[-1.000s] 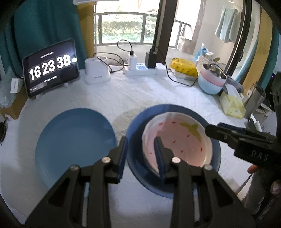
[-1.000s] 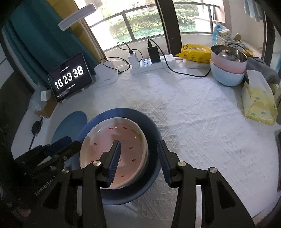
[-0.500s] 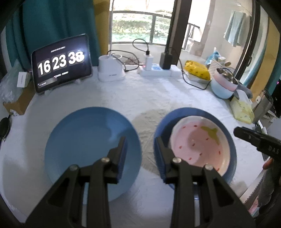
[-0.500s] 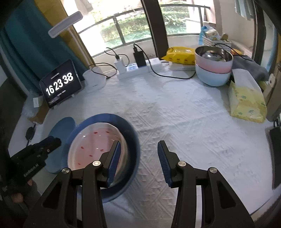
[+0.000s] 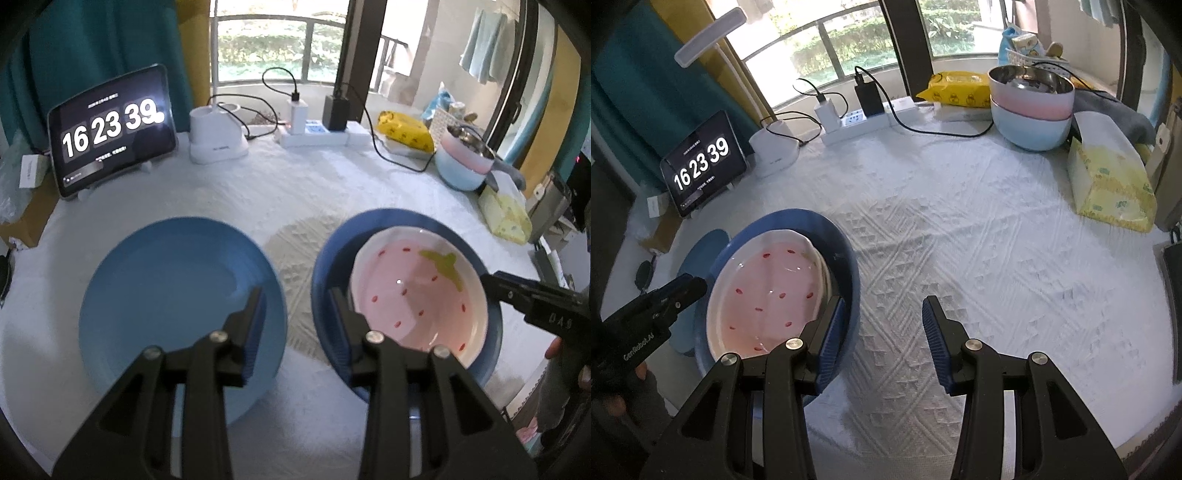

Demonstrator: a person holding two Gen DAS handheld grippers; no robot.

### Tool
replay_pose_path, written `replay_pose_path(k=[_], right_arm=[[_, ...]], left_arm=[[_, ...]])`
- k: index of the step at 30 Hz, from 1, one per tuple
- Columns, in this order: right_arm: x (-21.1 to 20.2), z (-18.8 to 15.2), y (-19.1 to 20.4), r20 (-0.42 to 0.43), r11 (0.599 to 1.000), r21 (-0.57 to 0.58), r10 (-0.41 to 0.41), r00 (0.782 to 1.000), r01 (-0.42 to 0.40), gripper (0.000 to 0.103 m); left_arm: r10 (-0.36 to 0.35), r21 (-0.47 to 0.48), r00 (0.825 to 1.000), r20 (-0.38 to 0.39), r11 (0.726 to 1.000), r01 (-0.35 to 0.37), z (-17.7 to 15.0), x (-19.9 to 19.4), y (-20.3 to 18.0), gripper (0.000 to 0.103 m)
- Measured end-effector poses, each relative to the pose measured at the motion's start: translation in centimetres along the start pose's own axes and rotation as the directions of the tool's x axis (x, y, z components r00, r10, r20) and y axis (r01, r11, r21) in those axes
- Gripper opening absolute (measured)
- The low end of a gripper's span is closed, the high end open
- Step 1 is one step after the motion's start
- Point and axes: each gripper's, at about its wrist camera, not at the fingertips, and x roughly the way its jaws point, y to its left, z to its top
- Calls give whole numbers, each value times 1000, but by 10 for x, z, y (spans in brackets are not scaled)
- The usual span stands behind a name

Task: Organize plates and bowls

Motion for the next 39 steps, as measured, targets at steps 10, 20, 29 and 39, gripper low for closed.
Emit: replay_pose_path(k=[10,20,29,39], right_arm=[[12,-5,3,6,1000,-9,-5,1000,5,46],[19,-1,-3,-20,998,45,-39,999,40,58],[28,-2,-19,-12,992,129,9,1000,-7,63],[25,-3,-12,35,993,113,32,999,-36,47]], left_arm=[[22,53,999,-33,998,-20,-2,18,-8,36],[12,195,1000,-6,981,-11,2,29,-16,29],[-5,274,999,-41,962,16,8,36,-20,27],[-7,291,1000,6,957,5,2,31,-23,22]])
